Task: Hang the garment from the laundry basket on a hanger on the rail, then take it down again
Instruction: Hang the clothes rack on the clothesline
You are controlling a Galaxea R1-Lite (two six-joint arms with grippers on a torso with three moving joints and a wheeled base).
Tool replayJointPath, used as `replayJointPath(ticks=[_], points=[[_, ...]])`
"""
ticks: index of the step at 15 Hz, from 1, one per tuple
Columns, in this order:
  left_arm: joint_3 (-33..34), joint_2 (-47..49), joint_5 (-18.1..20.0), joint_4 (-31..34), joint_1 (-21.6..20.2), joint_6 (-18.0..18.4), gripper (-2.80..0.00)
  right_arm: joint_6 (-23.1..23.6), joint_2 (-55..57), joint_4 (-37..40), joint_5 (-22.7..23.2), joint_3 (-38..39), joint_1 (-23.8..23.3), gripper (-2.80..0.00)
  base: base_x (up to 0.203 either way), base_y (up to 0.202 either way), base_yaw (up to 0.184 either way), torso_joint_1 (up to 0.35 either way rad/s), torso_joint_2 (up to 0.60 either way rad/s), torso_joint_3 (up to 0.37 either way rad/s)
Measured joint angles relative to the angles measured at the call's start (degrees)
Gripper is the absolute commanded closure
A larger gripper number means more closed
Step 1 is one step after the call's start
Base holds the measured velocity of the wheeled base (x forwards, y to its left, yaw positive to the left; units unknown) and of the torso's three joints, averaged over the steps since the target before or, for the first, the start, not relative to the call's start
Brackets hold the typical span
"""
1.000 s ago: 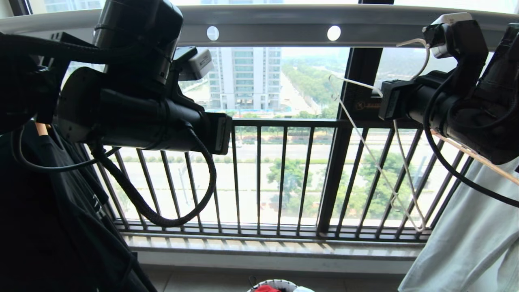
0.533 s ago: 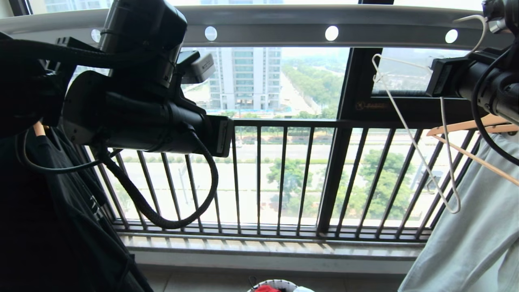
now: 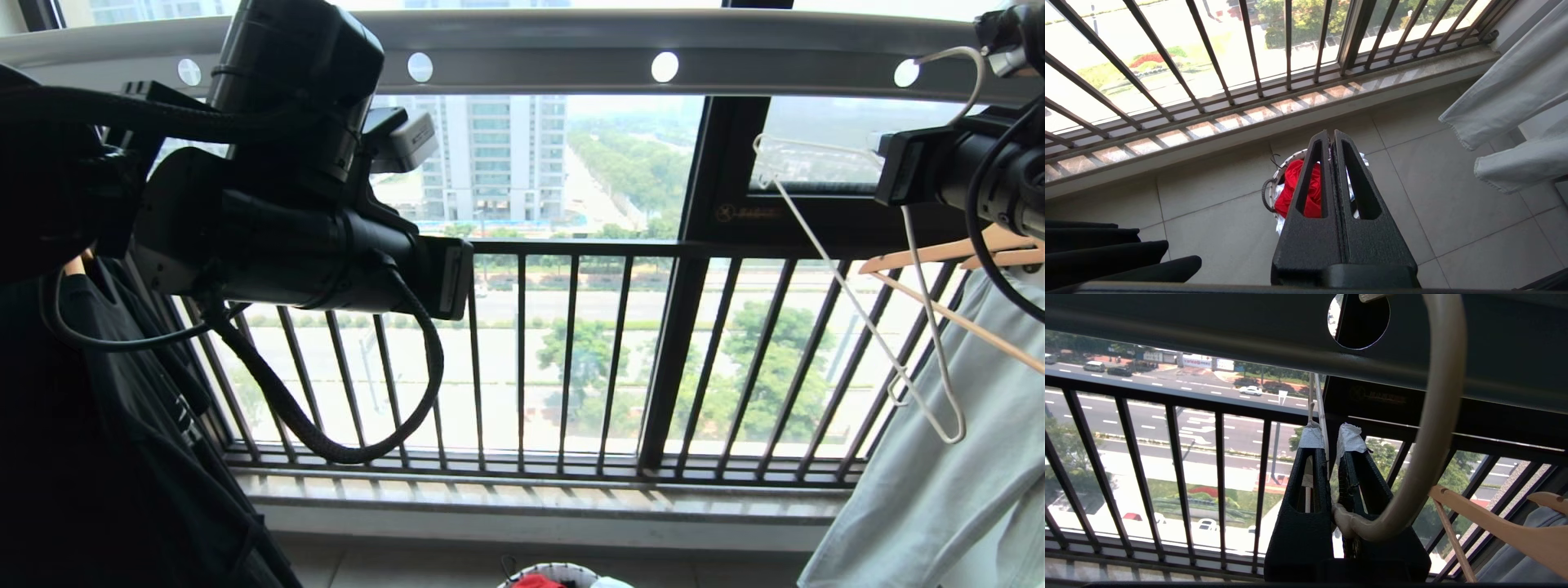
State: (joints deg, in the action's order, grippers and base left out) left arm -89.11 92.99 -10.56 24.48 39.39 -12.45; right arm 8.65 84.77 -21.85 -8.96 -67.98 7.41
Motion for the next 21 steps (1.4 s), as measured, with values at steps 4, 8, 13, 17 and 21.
replayJointPath(ticks=[4,8,13,17,21], points=[[0.0,0.0,0.0,0.0,0.1,0.0,0.0,-2.2,2.2,0.5,2.7,-2.1,-1.2,0.0,0.0,0.0,0.0,0.0,0.0,0.0],[0.0,0.0,0.0,0.0,0.1,0.0,0.0,-2.7,4.4,0.4,3.6,-3.4,-1.8,0.0,0.0,0.0,0.0,0.0,0.0,0.0],[0.1,0.1,0.0,0.0,0.3,0.1,0.0,-2.7,5.9,0.2,4.8,-3.4,-1.9,0.0,0.0,0.0,0.0,0.0,0.0,0.0],[0.4,0.1,0.0,0.0,0.5,0.1,0.0,-2.7,7.2,-0.1,5.6,-3.7,-1.8,0.0,0.0,0.0,0.0,0.0,0.0,0.0],[0.4,0.1,0.0,0.0,0.5,0.1,0.0,-2.7,7.5,-0.1,5.6,-3.7,-1.8,0.0,0.0,0.0,0.0,0.0,0.0,0.0]])
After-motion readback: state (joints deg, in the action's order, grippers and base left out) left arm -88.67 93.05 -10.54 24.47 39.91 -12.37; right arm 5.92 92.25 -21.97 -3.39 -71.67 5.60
